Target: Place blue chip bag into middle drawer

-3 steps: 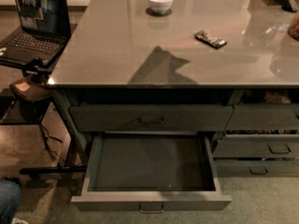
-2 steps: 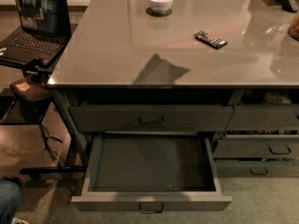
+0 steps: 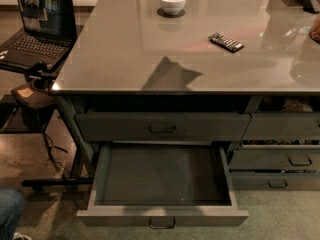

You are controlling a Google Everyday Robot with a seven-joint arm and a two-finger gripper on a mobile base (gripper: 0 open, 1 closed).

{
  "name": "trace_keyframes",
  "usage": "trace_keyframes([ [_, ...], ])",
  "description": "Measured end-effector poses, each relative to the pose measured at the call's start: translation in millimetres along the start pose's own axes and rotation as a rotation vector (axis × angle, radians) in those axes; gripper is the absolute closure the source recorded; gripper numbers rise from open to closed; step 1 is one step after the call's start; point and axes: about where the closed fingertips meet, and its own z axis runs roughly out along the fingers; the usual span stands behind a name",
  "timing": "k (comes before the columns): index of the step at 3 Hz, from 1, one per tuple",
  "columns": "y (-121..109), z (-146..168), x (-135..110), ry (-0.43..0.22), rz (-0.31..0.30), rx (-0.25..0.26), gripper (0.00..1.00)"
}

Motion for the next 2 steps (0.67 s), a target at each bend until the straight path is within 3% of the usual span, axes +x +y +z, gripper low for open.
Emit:
trace_keyframes([
  [1,3,-47,-2,0.005,0.056,0.102,1.00],
  [2,2,-106,13,0.014,0.168,0.252,1.00],
])
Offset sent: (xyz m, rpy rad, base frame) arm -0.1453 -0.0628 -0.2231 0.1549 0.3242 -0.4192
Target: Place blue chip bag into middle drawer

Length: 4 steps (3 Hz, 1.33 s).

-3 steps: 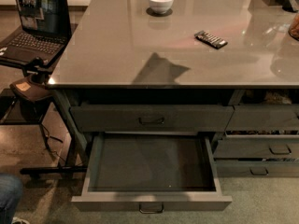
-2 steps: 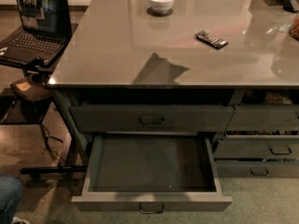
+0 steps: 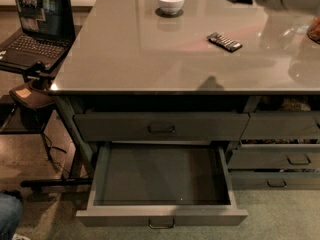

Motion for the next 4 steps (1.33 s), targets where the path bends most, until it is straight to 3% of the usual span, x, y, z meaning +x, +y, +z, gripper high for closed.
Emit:
trace_keyframes([
  [1,19,-3,49,0.071,0.061,-0.003,1.00],
  [2,21,-3,50,0.074,0.060,-0.005,1.00],
  [3,48,9,97,0.133,0.055,-0.044,1.00],
  [4,61,-1,152,0.194,0.008,-0.006,1.00],
])
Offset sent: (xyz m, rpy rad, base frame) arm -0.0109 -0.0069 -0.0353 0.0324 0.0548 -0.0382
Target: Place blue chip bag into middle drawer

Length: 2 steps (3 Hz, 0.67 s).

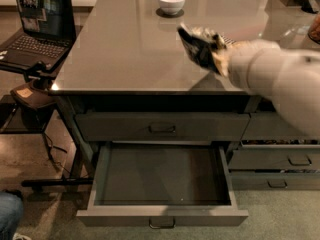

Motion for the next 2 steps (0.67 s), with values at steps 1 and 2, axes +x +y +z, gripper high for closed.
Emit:
trace_keyframes([
  [1,20,-14,71,0.103,-0.003,0.009,1.00],
  [2,41,-17,112,0.170,0.002,-0.020,1.00],
])
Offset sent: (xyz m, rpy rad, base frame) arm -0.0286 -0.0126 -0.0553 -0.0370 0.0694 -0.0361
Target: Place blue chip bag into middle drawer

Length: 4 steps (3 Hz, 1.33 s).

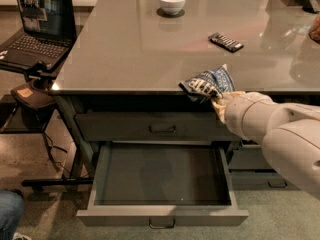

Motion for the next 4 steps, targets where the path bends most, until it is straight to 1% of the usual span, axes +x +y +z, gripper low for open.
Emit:
trace_keyframes([
  [1,0,0,0,0.000,0.000,0.000,1.00],
  [2,-8,-15,41,0.078,0.052,0.031,1.00],
  [3,0,-35,106,0.242,0.123,0.056,1.00],
  [4,1,-35,111,0.255,0.166,0.063,1.00],
])
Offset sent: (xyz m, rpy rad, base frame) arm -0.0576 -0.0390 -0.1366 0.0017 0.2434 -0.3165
